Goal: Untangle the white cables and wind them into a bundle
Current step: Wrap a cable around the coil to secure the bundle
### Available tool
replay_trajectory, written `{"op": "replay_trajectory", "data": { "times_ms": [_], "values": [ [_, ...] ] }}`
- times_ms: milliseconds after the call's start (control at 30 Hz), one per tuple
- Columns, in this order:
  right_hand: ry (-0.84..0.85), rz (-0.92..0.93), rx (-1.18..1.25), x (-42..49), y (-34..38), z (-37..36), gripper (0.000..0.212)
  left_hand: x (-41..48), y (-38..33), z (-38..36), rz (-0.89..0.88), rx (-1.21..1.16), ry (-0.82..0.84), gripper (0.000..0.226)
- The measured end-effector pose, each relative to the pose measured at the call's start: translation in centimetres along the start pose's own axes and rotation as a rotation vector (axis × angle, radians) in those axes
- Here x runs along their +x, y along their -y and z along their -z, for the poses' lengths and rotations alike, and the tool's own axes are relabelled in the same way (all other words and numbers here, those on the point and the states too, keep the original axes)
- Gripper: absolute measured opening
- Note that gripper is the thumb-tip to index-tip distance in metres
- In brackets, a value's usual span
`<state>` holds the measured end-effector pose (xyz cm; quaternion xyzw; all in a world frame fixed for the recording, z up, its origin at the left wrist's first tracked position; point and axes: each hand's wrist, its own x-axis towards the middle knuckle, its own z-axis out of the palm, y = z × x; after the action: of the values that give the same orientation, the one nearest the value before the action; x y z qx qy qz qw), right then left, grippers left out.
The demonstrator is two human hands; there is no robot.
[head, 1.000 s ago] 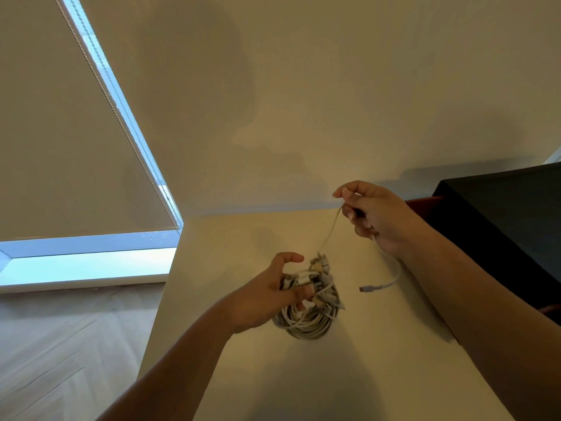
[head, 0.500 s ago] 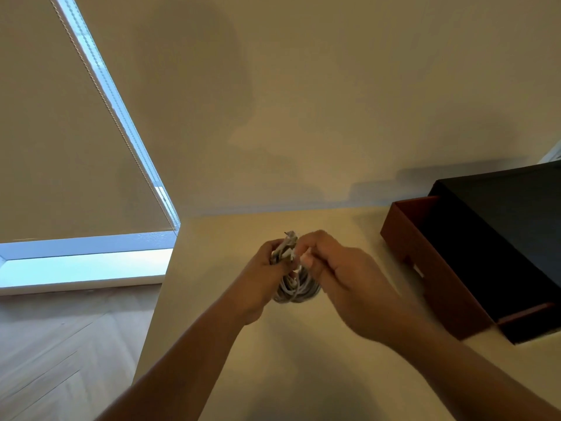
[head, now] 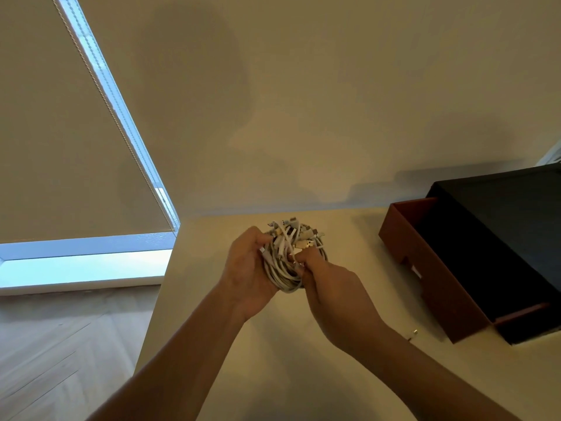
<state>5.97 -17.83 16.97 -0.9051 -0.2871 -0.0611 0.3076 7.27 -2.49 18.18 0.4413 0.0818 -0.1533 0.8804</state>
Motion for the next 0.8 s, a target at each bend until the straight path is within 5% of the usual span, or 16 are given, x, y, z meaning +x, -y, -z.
{"op": "replay_trajectory", "data": {
  "times_ms": [433,600,700,800],
  "values": [
    [-0.121,0.109,0.014,0.2,-0.9,1.1,0.011,-0.5,0.5,0.0,-0.176,0.160,-0.077,0.036],
    [-0.218,-0.003,0.225,0.5,-1.0,1.9,0.010,-0.7,-0.1,-0.2,-0.170,0.141,-0.108,0.037],
    [-0.207,-0.273,0.457,0.8,-0.7,2.8,0.045,-0.8,-0.2,-0.5,-0.147,0.141,-0.121,0.046],
    [-0.031,-0.412,0.711,1.5,-0.4,3.0,0.081,-0.8,0.1,-0.6,-0.154,0.145,-0.076,0.024]
  ]
}}
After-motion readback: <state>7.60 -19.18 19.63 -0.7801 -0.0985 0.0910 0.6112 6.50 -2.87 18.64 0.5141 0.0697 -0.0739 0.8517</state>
